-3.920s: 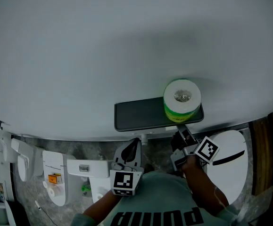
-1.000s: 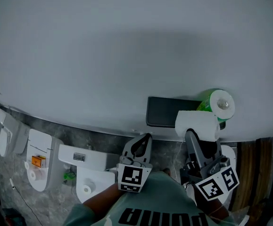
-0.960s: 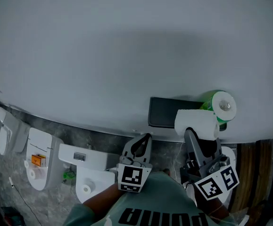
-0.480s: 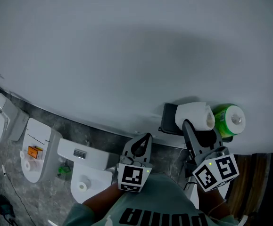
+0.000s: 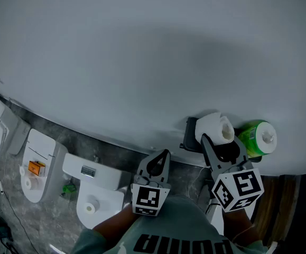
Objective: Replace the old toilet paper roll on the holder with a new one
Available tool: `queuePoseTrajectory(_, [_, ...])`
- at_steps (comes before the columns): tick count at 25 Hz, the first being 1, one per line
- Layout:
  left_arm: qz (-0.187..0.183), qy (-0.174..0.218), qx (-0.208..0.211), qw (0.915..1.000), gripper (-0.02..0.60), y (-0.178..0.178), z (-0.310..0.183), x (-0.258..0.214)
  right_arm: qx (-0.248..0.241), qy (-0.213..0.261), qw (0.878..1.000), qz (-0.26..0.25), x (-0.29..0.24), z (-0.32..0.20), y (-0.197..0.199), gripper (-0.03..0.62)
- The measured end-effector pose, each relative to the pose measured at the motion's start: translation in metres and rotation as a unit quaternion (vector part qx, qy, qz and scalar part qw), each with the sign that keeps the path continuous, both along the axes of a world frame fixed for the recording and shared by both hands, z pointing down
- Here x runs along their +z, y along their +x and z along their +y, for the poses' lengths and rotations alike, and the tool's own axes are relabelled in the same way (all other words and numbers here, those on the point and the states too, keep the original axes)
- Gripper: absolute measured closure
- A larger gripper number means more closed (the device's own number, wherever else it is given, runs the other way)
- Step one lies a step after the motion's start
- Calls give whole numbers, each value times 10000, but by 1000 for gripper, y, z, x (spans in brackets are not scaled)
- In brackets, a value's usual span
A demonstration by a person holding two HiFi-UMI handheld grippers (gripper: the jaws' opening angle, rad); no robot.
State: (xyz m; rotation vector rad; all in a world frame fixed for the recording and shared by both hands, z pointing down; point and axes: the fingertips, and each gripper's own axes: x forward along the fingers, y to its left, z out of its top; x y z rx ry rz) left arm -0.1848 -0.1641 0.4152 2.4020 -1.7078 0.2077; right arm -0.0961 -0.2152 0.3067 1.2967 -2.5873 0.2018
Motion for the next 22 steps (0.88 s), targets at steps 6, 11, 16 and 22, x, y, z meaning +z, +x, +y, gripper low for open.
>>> queuePoseTrajectory(6, [68, 6, -2, 10000, 577, -4, 3, 1, 82, -115, 9991, 398, 8, -1, -5, 388])
queuePoseTrajectory(11, [124, 20, 85, 9999, 577, -7, 6, -1, 96, -168, 9984, 524, 9, 0, -11, 388])
queuePoseTrajectory(16, [133, 30, 192, 9997, 577, -6, 9, 0, 206, -136, 9982, 544, 8, 2, -9, 359])
queuePoseTrajectory(22, [128, -13, 318, 9994, 577, -7, 15, 4, 502, -61, 9979, 409, -1, 8, 3, 332])
